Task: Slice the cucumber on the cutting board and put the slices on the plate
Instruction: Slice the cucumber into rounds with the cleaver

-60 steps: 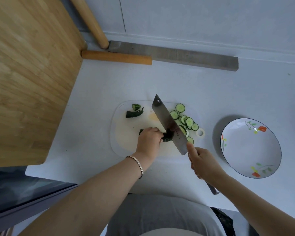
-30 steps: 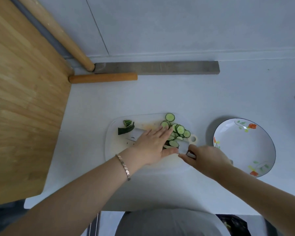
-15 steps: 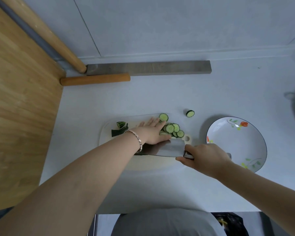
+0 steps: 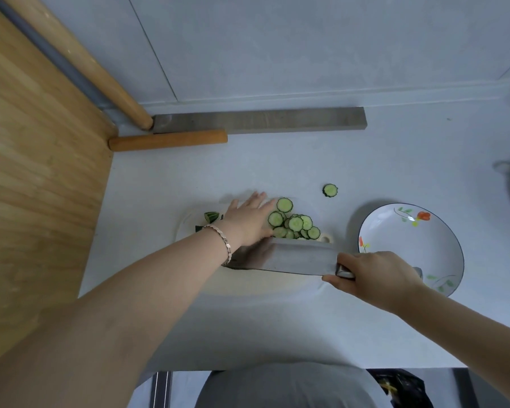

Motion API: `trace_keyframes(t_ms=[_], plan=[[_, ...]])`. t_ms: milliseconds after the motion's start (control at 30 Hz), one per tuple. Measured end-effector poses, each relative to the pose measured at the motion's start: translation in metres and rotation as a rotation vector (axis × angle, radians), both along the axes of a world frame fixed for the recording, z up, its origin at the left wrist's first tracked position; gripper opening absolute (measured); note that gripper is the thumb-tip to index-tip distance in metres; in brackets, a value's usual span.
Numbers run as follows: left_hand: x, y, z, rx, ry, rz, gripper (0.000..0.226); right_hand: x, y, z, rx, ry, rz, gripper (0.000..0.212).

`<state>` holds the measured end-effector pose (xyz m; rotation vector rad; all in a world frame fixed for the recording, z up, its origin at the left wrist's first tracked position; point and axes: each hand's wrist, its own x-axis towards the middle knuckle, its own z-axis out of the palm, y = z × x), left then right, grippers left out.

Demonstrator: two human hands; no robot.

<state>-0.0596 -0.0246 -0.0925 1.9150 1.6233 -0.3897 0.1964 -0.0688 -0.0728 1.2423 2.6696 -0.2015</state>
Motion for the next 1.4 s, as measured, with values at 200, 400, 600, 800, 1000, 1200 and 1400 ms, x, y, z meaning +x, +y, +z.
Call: trace_keyframes(t_ms=[200,400,600,800,1000,1200,1400], plan=[[0.006,0.029,0.038,0.542,-0.225,0.429,0.041,0.015,0.012,0.009,-0.104,-0.001,-0.409,0.046],[0.043,0.052,0.037,0.717,-0.321,0.416,0.024,0.029,0.052,-0.001,-0.204,0.348,-0.922,0.052],[0.105,0.077,-0.012,0.270,-0.125,0.134,0.034,0.039,0.084,-0.003,-0.288,0.539,-1.137,0.051],[0.138,0.107,-0.036,0.175,-0.054,0.109,0.037,0.042,0.090,-0.006,-0.356,0.519,-1.193,0.052],[0.136,0.102,-0.029,0.193,-0.074,0.104,0.031,0.042,0.091,-0.001,-0.378,0.516,-1.182,0.052],[0.079,0.053,-0.005,0.301,-0.098,0.157,0.029,0.028,0.084,0.012,-0.379,0.521,-1.129,0.054],[0.017,-0.005,-0.006,0.325,-0.250,0.270,0.041,0.005,0.062,0.024,-0.402,0.534,-1.063,0.052]])
